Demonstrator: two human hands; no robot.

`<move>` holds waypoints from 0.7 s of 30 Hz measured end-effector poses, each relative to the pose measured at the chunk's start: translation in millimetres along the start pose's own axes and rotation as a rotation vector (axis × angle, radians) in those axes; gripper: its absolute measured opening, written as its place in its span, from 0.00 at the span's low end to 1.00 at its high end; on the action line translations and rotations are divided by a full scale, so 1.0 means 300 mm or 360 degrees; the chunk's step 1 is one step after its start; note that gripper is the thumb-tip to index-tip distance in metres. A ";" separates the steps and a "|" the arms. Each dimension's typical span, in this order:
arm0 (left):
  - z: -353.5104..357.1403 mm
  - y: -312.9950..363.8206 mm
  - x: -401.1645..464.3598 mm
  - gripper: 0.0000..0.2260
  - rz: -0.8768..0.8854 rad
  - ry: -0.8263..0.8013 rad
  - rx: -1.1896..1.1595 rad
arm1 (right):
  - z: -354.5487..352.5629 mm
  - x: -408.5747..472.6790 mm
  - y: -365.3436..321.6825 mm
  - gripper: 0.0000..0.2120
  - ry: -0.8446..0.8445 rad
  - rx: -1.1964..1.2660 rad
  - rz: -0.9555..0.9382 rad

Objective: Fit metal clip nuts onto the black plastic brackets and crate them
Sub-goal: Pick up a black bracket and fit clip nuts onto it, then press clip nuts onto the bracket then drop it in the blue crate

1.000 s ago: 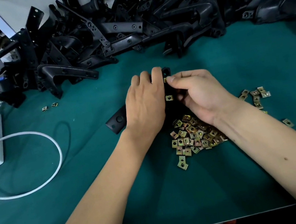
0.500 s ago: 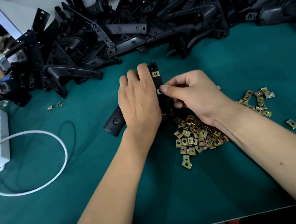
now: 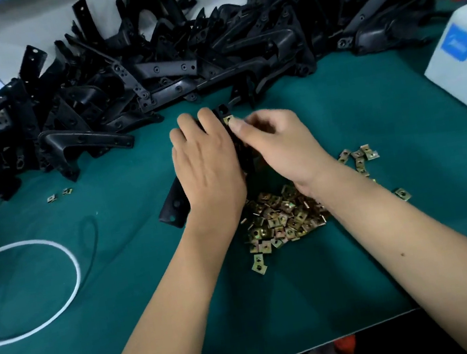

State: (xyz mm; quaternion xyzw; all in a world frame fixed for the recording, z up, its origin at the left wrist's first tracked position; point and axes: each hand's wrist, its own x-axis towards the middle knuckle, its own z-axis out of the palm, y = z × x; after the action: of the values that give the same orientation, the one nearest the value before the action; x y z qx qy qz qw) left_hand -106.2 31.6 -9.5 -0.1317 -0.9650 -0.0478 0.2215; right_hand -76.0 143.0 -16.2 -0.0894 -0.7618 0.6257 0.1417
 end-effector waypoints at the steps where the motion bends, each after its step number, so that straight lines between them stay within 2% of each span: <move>1: -0.021 0.041 -0.002 0.16 0.0031 -0.0004 -0.0055 | -0.027 0.005 -0.013 0.13 0.0084 0.0006 -0.0009; 5: -0.119 0.280 -0.009 0.14 0.0313 0.0024 -0.0333 | -0.206 -0.028 -0.044 0.15 0.0425 -0.0079 -0.0086; 8: -0.207 0.465 -0.030 0.15 0.0598 -0.0100 -0.0584 | -0.411 -0.136 -0.034 0.16 0.0776 -0.0238 -0.0161; 11: -0.270 0.668 -0.097 0.21 0.0958 -0.0254 -0.0784 | -0.649 -0.321 0.017 0.13 0.1064 0.0105 -0.0089; 14: -0.286 0.893 -0.234 0.19 0.1298 -0.0243 -0.0806 | -0.864 -0.548 0.110 0.13 0.1459 0.0295 -0.0013; 17: -0.252 1.110 -0.441 0.13 0.1622 -0.0403 -0.0998 | -1.041 -0.747 0.267 0.17 0.1848 0.0375 0.0243; 19: -0.191 1.222 -0.587 0.11 0.1750 -0.0694 -0.1050 | -1.138 -0.859 0.401 0.17 0.2139 0.0303 0.0588; 21: -0.101 1.292 -0.720 0.11 0.1838 -0.1011 -0.0966 | -1.198 -0.962 0.551 0.17 0.2267 0.0313 0.0932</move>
State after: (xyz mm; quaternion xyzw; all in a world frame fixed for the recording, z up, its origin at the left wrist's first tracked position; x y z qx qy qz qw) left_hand 200.4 349.1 -64.1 -0.6835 -0.7036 -0.1483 -0.1260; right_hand 307.4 419.1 -144.4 -0.6547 -0.3734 0.4941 0.4333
